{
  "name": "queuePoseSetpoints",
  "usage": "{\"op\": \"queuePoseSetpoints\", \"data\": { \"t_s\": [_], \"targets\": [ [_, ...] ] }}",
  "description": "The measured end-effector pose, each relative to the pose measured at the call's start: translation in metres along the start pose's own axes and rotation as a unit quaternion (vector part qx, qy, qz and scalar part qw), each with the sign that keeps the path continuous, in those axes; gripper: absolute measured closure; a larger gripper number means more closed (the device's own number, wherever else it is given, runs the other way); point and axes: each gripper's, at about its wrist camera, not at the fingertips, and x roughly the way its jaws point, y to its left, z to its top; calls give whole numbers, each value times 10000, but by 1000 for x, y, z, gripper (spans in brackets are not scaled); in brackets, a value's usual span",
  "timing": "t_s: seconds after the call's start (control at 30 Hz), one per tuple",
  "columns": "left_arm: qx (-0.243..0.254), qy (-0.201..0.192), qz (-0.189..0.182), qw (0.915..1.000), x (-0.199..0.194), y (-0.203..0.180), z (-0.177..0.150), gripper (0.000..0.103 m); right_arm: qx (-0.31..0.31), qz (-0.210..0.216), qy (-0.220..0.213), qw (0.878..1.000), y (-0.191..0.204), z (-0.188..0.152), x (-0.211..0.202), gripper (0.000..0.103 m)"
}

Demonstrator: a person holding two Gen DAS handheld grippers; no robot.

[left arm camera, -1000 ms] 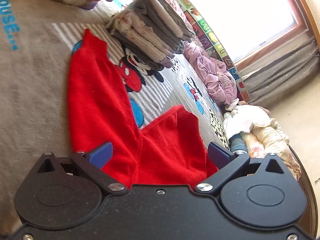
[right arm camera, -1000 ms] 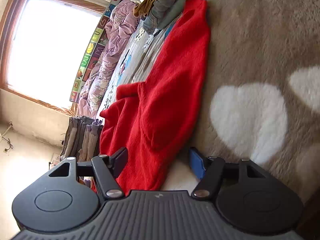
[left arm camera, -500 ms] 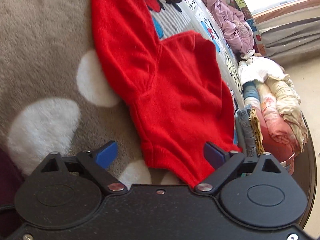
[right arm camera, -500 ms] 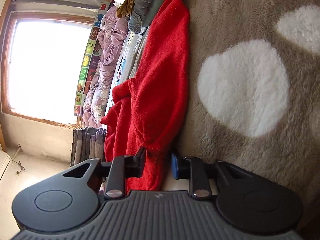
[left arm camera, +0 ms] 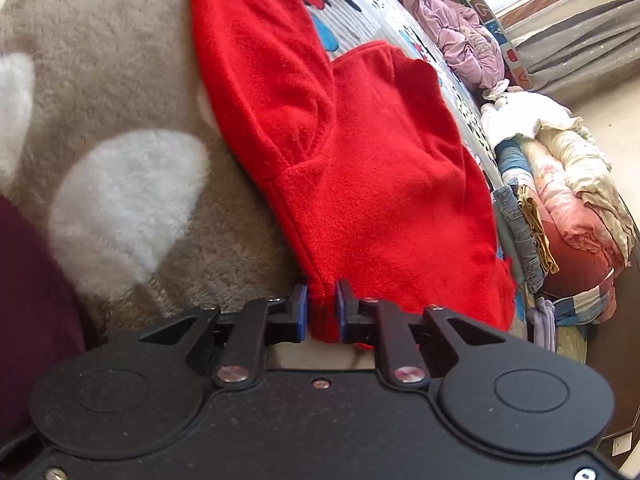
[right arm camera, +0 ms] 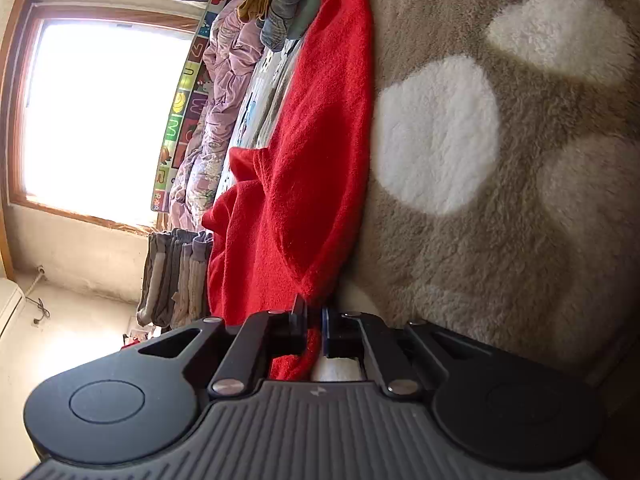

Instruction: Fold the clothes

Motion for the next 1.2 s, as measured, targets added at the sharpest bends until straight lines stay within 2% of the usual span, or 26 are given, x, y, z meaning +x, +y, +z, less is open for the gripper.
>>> {"op": "queuePoseSetpoints", "data": {
  "t_s": [0.07, 0.1, 0.13, 0.2, 0.3, 0.37, 0.47, 0.63, 0.7, 0.77, 0.9, 0.93, 0.97, 1.0, 1.03, 1.13, 1.2],
  "targets": [
    [-162, 125, -67, 9998, -2, 1, 6, 83, -24, -5, 48, 10000, 0, 1, 0, 98],
    [-241, 198, -89, 9995, -4, 0, 9, 75, 41, 27, 78, 10000, 0, 3, -1, 96],
    [-268, 207, -92, 9994, -8, -2, 12, 63, 103, 57, 106, 9999, -1, 5, -2, 93],
    [-245, 48, -37, 9997, -23, -7, 19, 55, 49, 48, 66, 10000, -1, 8, -10, 89],
    [-149, -415, -126, 9989, -56, -12, 40, 54, 26, 7, -120, 9999, -2, 15, -20, 84],
    [-149, -742, -184, 9970, -78, -12, 62, 49, 36, -37, -365, 9993, -4, 29, -26, 81],
    [-105, -1149, -44, 9933, -101, -11, 100, 40, 39, -157, -693, 9975, -8, 53, -29, 77],
    [16, -1279, 527, 9904, -91, 7, 159, 38, 172, -251, -965, 9949, -17, 90, -19, 77],
    [-75, -1188, 766, 9899, -71, 22, 175, 38, 163, -282, -924, 9952, -22, 102, -9, 78],
    [-314, -1098, 806, 9902, -56, 44, 184, 38, 198, -261, -912, 9953, -25, 113, 1, 80],
    [-694, -1091, 745, 9888, -27, 74, 186, 38, 159, -208, -823, 9963, -22, 136, 20, 81],
    [-761, -1142, 707, 9880, -22, 80, 184, 35, 126, -197, -782, 9967, -21, 141, 25, 81],
    [-707, -1277, 588, 9875, -22, 81, 180, 31, -61, -254, -756, 9968, -18, 143, 28, 83],
    [-644, -1406, 482, 9868, -22, 82, 176, 27, -248, -311, -729, 9965, -15, 145, 31, 92],
    [-488, -1467, 501, 9867, -22, 80, 172, 27, -436, -369, -707, 9959, -12, 147, 34, 101],
    [65, -1606, 564, 9854, -21, 76, 160, 25, -892, -756, -1169, 9862, -8, 147, 14, 101],
    [314, -1660, 578, 9839, -22, 74, 155, 25, -946, -800, -1146, 9857, -9, 149, 12, 101]
  ]
}}
